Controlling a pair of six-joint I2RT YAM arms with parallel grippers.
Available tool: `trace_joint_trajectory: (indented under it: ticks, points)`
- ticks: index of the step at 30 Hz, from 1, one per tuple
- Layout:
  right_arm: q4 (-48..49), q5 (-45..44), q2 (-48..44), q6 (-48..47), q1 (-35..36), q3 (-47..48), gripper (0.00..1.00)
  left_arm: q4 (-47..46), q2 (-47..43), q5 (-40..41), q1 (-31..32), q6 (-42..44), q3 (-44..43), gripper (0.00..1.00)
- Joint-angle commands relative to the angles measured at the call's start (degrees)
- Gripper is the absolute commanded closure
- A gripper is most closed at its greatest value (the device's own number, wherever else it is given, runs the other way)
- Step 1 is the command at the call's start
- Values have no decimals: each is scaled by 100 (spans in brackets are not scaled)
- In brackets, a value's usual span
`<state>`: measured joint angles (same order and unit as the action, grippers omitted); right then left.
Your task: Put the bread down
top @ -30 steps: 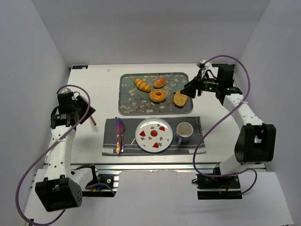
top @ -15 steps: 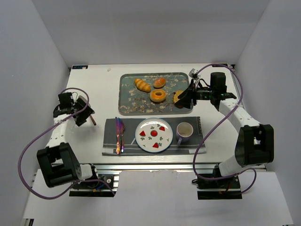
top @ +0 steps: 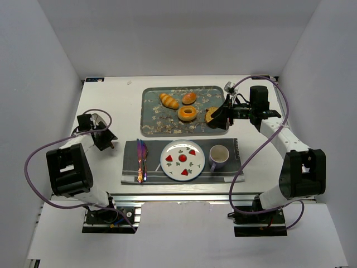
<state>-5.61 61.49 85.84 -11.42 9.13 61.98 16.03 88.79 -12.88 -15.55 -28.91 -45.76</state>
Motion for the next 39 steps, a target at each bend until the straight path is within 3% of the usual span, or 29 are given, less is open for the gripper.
trace_joint_trajectory:
  ticks: [1, 5, 16, 22, 29, 33, 37, 39]
  points:
    - [-37, 73, -226, -106, -7, 43, 33, -241, 111, 58, -18, 69, -240, 40]
    - [-125, -23, -235, -194, -16, 86, 33, -311, 173, 49, -18, 69, -179, 49]
    - [-186, -50, -173, -211, -42, 183, 32, -557, -319, 418, -18, -141, 356, 50]
    - [-213, -50, -156, -229, -51, 245, 32, -900, -275, 138, -18, -387, 638, 50]
    - [-239, -67, -226, -247, -113, 201, 32, -1269, -205, -126, -44, -633, 788, 59]
    - [-248, -59, -243, -264, -148, 175, 32, -1278, -266, -162, -88, -660, 805, 69]
    - [-257, -50, -270, -273, -174, 148, 32, -1191, -538, -206, -106, -660, 700, 99]
    - [-257, -50, -270, -273, -174, 131, 32, -1059, -723, -354, -115, -564, 507, 100]
